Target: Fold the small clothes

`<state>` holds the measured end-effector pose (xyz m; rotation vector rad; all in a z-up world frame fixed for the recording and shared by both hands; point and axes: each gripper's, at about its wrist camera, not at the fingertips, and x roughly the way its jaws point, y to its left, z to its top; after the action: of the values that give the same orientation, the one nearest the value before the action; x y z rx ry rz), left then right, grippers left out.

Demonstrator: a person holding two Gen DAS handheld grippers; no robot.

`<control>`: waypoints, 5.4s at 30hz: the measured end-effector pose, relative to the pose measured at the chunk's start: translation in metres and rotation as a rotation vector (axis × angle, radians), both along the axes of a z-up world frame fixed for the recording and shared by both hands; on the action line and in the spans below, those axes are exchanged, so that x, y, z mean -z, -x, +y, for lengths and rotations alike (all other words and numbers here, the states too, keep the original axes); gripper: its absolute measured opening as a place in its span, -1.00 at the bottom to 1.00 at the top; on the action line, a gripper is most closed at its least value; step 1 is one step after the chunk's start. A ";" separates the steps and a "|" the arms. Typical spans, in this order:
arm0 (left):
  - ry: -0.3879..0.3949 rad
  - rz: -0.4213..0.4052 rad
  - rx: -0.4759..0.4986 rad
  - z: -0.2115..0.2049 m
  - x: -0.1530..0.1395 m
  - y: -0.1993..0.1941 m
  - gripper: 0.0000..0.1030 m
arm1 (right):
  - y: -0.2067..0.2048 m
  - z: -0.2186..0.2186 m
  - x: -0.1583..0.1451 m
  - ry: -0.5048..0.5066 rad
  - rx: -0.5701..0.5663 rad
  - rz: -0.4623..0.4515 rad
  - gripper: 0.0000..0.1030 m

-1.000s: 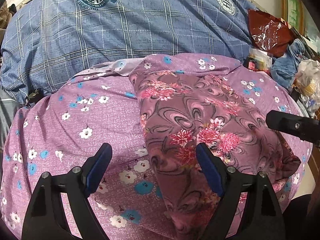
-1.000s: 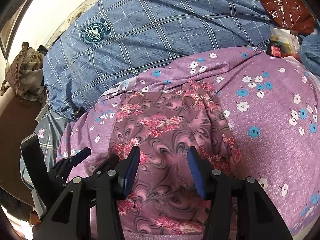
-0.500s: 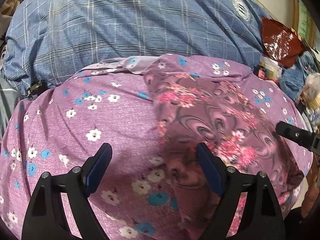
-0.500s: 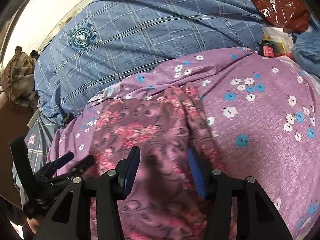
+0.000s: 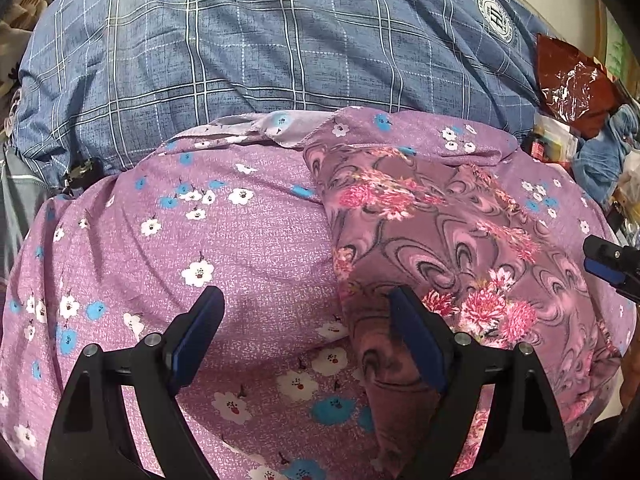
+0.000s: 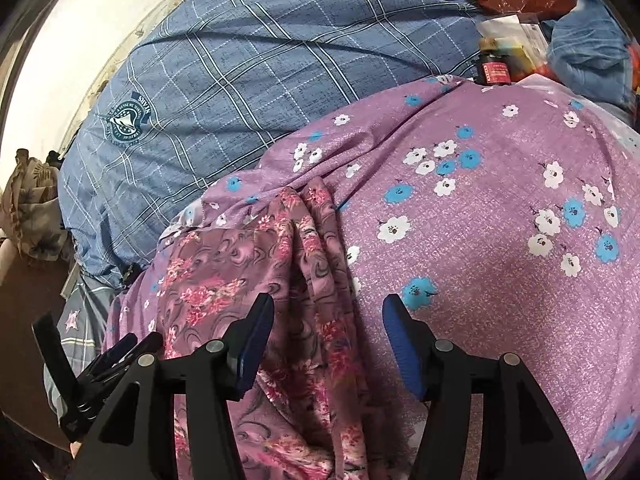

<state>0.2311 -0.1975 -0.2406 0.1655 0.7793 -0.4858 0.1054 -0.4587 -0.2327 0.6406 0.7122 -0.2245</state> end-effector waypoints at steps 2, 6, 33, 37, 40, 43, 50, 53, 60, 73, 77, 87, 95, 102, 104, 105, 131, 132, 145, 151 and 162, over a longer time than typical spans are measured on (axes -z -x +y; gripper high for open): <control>0.003 0.003 0.000 0.001 0.000 -0.001 0.68 | -0.002 0.004 0.000 0.003 -0.013 0.001 0.16; 0.001 0.003 0.001 0.001 -0.001 -0.001 0.68 | -0.005 0.016 -0.004 0.028 -0.039 -0.009 0.15; -0.021 -0.016 0.010 -0.003 -0.003 0.008 0.68 | -0.024 0.070 -0.015 0.155 -0.153 -0.013 -0.13; -0.004 -0.018 0.017 -0.002 -0.009 0.010 0.68 | -0.019 0.059 -0.018 0.169 -0.107 -0.009 -0.11; 0.017 -0.010 0.027 0.000 -0.011 0.011 0.68 | -0.016 0.038 -0.014 0.135 -0.054 0.017 -0.01; 0.031 0.025 0.021 0.001 -0.008 0.003 0.68 | -0.018 0.014 -0.006 0.053 -0.009 0.036 0.13; 0.129 0.095 0.023 0.008 -0.006 -0.011 0.68 | -0.015 -0.013 0.002 -0.014 0.041 0.026 0.21; 0.141 0.087 0.054 0.003 -0.007 -0.006 0.68 | -0.018 0.006 -0.009 0.101 0.010 0.011 0.21; 0.050 0.042 0.069 -0.010 -0.001 0.003 0.68 | -0.032 0.068 -0.018 0.433 -0.063 0.090 0.13; 0.044 0.041 0.066 -0.012 0.003 0.003 0.69 | -0.031 0.082 -0.022 0.540 -0.047 0.113 0.13; 0.045 0.044 0.064 -0.012 0.004 0.003 0.69 | -0.030 0.082 -0.023 0.548 -0.043 0.111 0.13; 0.049 0.047 0.062 -0.011 0.004 0.003 0.69 | -0.030 0.082 -0.022 0.555 -0.044 0.114 0.13; 0.063 0.036 0.050 -0.007 -0.003 0.002 0.69 | -0.031 0.080 -0.022 0.558 -0.040 0.116 0.13; 0.095 0.042 0.000 0.007 -0.006 -0.007 0.69 | -0.032 0.079 -0.021 0.567 -0.040 0.126 0.13; 0.100 0.049 -0.008 0.008 -0.005 -0.009 0.69 | -0.031 0.079 -0.021 0.568 -0.040 0.127 0.13; 0.101 0.052 -0.010 0.008 -0.005 -0.009 0.69 | -0.031 0.079 -0.021 0.569 -0.039 0.126 0.13; 0.091 0.051 0.014 0.003 -0.003 -0.006 0.69 | -0.026 0.073 -0.018 0.598 -0.019 0.142 0.14; 0.093 0.051 0.018 0.003 -0.004 -0.006 0.69 | -0.025 0.073 -0.019 0.600 -0.018 0.142 0.14; 0.147 0.085 0.165 -0.012 -0.007 0.005 0.69 | -0.026 0.058 -0.017 0.555 -0.021 0.151 0.17; 0.162 0.135 0.198 -0.017 -0.002 -0.003 0.69 | -0.029 0.015 -0.007 0.305 -0.049 0.138 0.18; 0.338 0.357 0.350 -0.020 0.006 -0.026 0.69 | -0.054 -0.035 0.035 -0.180 -0.232 0.145 0.33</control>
<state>0.2574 -0.2174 -0.2462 -0.1063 1.0079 -0.9881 0.1591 -0.4937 -0.2672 0.7107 0.9465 0.0079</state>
